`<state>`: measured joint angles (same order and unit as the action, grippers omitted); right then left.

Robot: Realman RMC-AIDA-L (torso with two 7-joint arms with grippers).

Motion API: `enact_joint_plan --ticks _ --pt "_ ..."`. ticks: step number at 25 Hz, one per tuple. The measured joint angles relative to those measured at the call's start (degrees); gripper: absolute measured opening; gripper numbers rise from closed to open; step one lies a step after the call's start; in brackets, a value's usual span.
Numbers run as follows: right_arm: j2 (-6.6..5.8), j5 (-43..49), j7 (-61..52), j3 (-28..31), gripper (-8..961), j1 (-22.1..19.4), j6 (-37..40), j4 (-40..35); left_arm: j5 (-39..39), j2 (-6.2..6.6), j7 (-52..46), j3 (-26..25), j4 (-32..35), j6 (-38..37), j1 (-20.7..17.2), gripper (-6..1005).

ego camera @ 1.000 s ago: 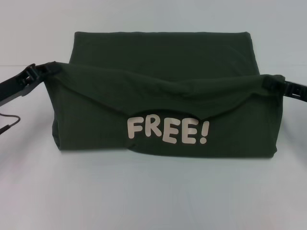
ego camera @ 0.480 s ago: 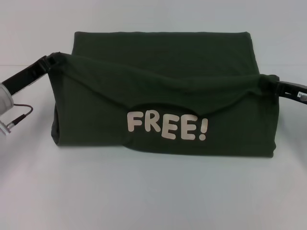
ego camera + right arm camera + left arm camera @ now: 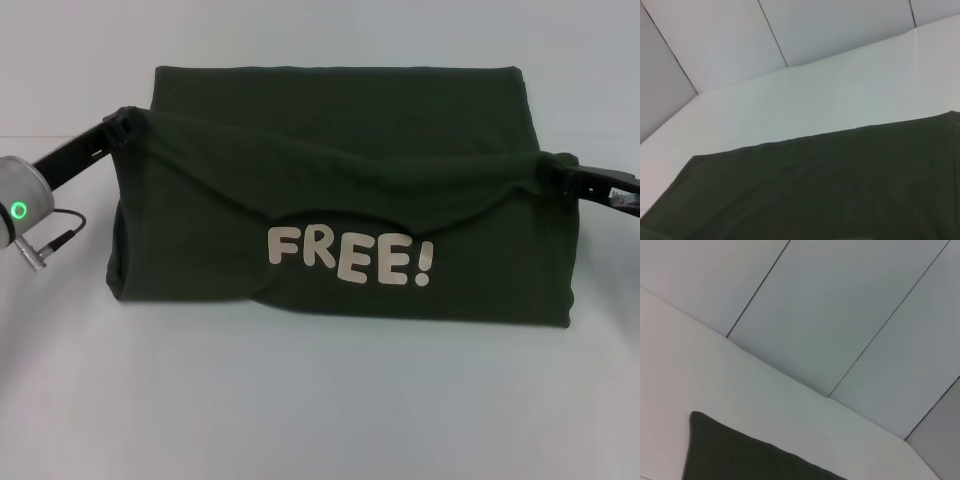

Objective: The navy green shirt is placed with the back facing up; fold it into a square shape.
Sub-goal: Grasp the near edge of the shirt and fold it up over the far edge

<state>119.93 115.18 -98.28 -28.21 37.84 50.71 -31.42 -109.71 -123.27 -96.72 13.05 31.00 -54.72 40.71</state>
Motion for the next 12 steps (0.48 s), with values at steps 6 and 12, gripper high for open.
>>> enact_joint_plan --ticks 6,12 --pt "-0.02 -0.19 1.74 -0.07 72 0.87 -1.96 1.20 2.20 -0.57 2.71 2.29 -0.80 2.89 0.35 144" --pt "-0.03 -0.44 2.27 -0.16 75 1.31 -3.01 1.99 3.56 -0.65 4.09 3.25 -1.96 4.39 0.51 146"
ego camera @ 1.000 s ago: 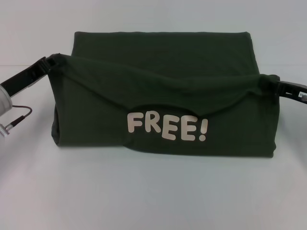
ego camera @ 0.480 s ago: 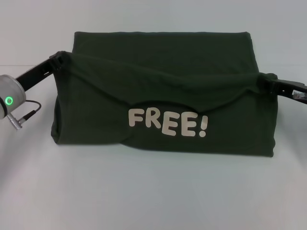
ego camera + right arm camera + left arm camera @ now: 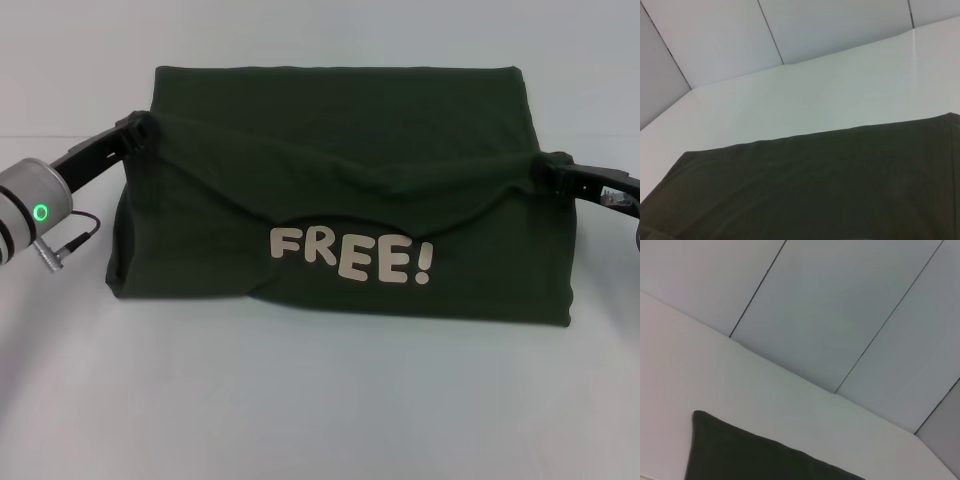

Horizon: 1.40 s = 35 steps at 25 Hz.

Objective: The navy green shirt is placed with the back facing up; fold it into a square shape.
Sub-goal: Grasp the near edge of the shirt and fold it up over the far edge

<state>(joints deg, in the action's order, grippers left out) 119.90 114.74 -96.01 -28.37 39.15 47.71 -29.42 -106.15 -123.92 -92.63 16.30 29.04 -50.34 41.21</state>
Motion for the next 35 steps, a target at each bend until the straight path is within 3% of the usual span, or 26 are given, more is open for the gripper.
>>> enact_joint_plan --ticks 7,18,22,33,35 --pt "0.03 -0.07 0.89 -0.01 82 0.32 -0.73 0.42 2.19 -0.01 2.30 0.17 -1.09 0.64 -0.17 149" --pt "0.07 -0.15 1.43 -0.30 93 0.79 -3.56 2.07 9.06 -0.09 14.52 0.09 -5.51 1.64 -0.12 153" --pt "0.07 -0.22 1.44 -0.36 272 0.82 -3.91 2.24 10.45 -0.11 17.38 0.07 -6.58 3.35 0.04 155" --pt "-0.07 -0.64 3.03 -0.72 609 0.77 -3.41 2.79 15.05 -0.18 19.87 0.14 -7.27 3.88 -0.78 601" --pt "-0.10 -0.66 2.94 -1.55 690 0.78 -3.50 2.84 15.06 -0.16 19.60 0.18 -7.73 3.25 -1.02 614"
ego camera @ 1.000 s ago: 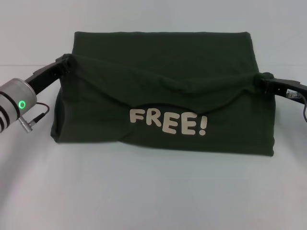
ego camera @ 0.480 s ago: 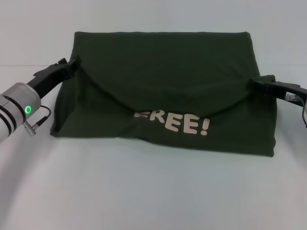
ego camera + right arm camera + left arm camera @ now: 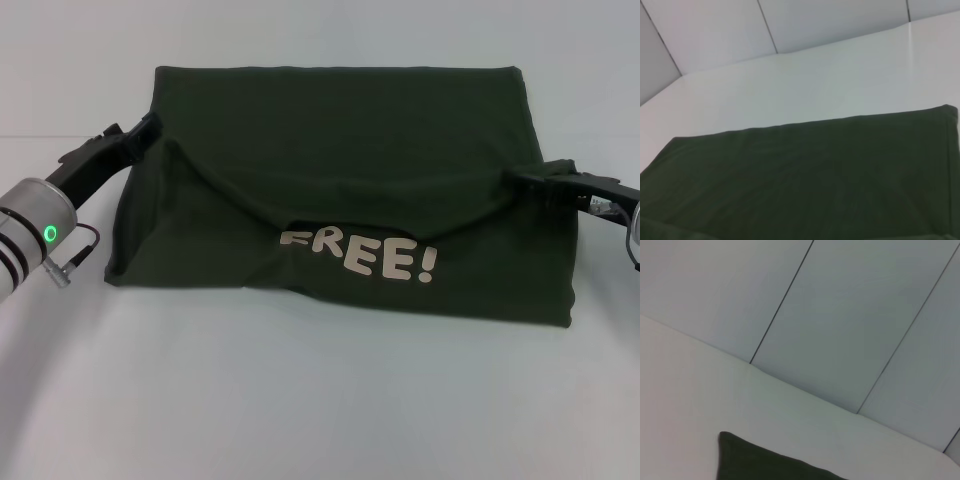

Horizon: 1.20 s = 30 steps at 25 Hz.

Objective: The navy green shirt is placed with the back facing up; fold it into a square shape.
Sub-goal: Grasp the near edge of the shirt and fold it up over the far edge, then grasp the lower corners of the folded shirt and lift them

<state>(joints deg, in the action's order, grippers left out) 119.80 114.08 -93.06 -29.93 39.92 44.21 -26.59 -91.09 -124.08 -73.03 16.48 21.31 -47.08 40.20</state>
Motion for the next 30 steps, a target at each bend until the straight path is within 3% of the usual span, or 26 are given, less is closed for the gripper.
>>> enact_joint_plan --ticks 7,17,19,23,27,30 --pt "-0.20 -0.03 -1.96 -0.77 951 -1.66 0.73 -0.20 -0.07 0.20 -1.89 0.05 0.09 -5.12 -1.79 654" --pt "-0.59 -3.87 -1.95 -0.35 950 -7.43 12.04 -3.50 -0.50 2.21 -9.53 0.86 0.54 -14.49 -5.52 698" --pt "-0.75 -3.93 -2.46 -0.20 949 -8.03 14.54 -3.97 -0.52 2.91 -11.54 2.40 0.61 -15.81 -6.33 754" --pt "-1.19 -3.96 -3.51 0.21 949 -9.32 19.94 -4.32 -0.57 4.93 -18.18 7.07 0.71 -18.77 -7.96 837" --pt "-1.26 -4.02 -0.14 0.42 948 -11.72 28.07 -6.51 -0.87 8.89 -30.45 16.26 1.09 -22.57 -9.79 832" --pt "-1.49 -3.98 4.62 0.33 948 -13.71 34.54 -7.59 -5.89 11.48 -41.40 20.92 4.13 -25.70 -10.54 831"
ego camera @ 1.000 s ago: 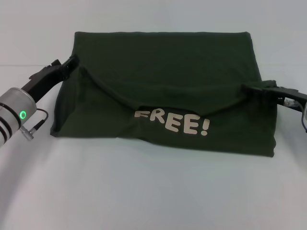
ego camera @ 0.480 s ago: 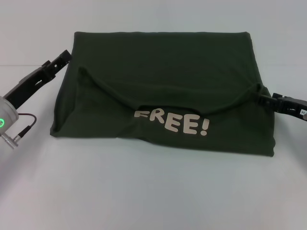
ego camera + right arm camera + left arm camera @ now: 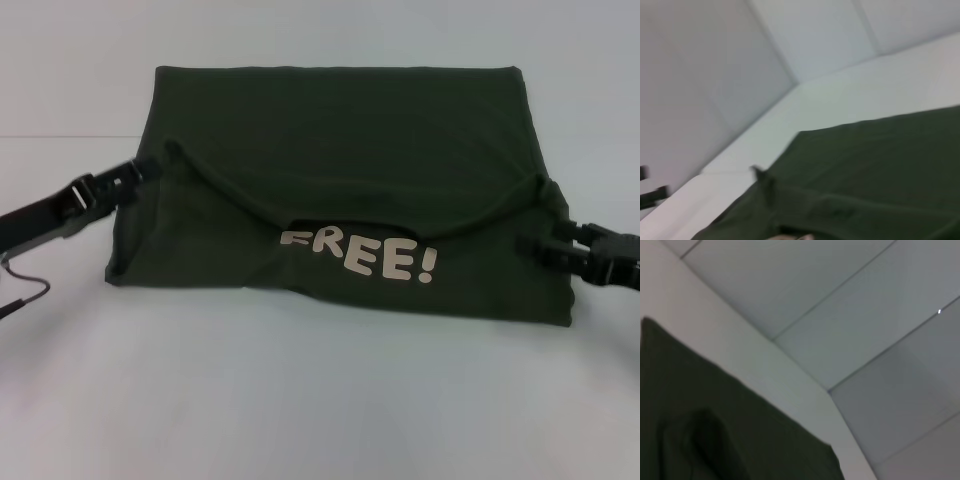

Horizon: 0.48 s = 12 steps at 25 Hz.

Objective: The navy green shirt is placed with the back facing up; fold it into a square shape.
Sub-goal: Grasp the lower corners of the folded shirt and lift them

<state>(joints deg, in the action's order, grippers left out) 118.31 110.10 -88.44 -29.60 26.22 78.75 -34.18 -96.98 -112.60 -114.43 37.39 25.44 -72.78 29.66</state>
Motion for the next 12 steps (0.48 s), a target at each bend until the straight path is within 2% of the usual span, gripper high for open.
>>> enact_joint_plan --ticks 5,8,12 --pt "-0.57 0.42 7.52 -0.33 947 -2.44 8.22 -0.05 -14.42 1.40 -14.42 -0.25 7.05 -4.06 0.46 830" --pt "-0.62 0.59 11.92 -0.83 947 -3.38 11.62 0.04 -21.34 2.37 -16.90 -0.61 7.83 -4.01 2.21 829" --pt "0.00 2.14 14.61 -1.40 946 -3.96 12.19 0.37 -23.74 2.49 -15.89 -0.30 8.04 -2.45 3.01 829"
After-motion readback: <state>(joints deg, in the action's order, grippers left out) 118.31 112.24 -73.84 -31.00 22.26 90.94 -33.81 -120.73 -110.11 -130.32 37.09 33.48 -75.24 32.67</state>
